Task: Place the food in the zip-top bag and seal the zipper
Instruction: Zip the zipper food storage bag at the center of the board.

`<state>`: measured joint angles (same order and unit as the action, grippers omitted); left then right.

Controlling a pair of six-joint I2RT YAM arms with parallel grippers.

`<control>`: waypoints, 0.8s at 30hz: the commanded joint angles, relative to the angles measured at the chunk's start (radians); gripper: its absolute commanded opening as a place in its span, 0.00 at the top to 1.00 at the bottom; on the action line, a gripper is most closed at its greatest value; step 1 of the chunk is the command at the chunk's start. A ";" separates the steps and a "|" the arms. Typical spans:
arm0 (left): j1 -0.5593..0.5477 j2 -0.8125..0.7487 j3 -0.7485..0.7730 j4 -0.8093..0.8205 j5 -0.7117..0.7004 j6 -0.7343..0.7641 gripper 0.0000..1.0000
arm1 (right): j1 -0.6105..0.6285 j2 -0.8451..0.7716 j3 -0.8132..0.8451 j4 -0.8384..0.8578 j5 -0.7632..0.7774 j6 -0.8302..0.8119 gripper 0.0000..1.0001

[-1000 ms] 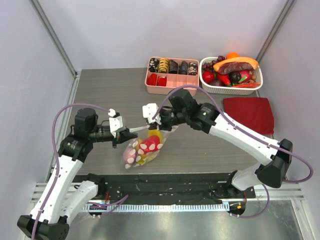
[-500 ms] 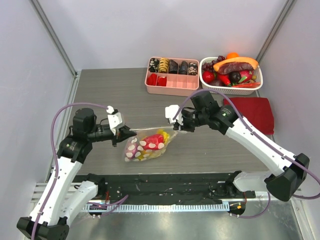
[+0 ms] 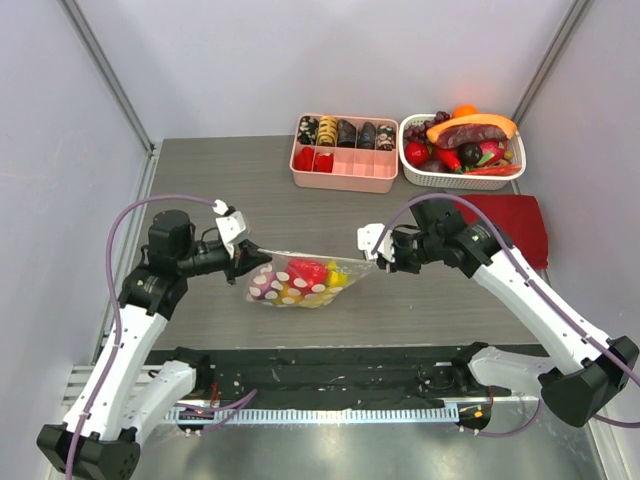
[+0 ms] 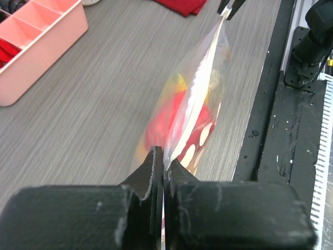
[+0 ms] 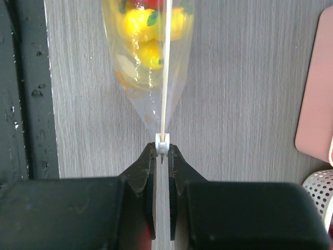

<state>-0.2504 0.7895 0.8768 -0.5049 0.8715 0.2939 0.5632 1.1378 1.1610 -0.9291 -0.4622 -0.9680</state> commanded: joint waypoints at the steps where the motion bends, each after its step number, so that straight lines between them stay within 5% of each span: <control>1: 0.014 0.020 0.050 0.078 -0.031 -0.006 1.00 | -0.019 -0.033 -0.011 -0.131 0.069 -0.047 0.99; 3: 0.016 0.040 0.063 0.069 0.003 -0.012 1.00 | -0.017 -0.033 -0.006 -0.149 0.047 -0.055 0.94; 4: 0.016 0.051 0.070 0.060 0.035 -0.007 1.00 | -0.017 -0.026 0.000 -0.154 0.036 -0.054 0.83; 6: 0.013 0.056 0.088 0.039 0.113 0.008 1.00 | -0.017 -0.012 0.041 -0.146 -0.001 -0.012 0.42; 8: 0.004 0.059 0.093 0.039 0.133 0.008 1.00 | -0.016 0.020 0.109 -0.102 -0.029 0.084 0.23; 16: -0.009 0.097 0.120 -0.037 0.179 0.070 1.00 | 0.114 0.160 0.359 0.076 -0.079 0.362 0.21; 24: -0.009 0.151 0.162 -0.064 0.179 0.083 1.00 | 0.283 0.250 0.365 0.151 -0.070 0.426 0.26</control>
<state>-0.2550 0.9295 0.9775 -0.5629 1.0122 0.3504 0.7948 1.3594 1.5082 -0.8452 -0.5159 -0.6193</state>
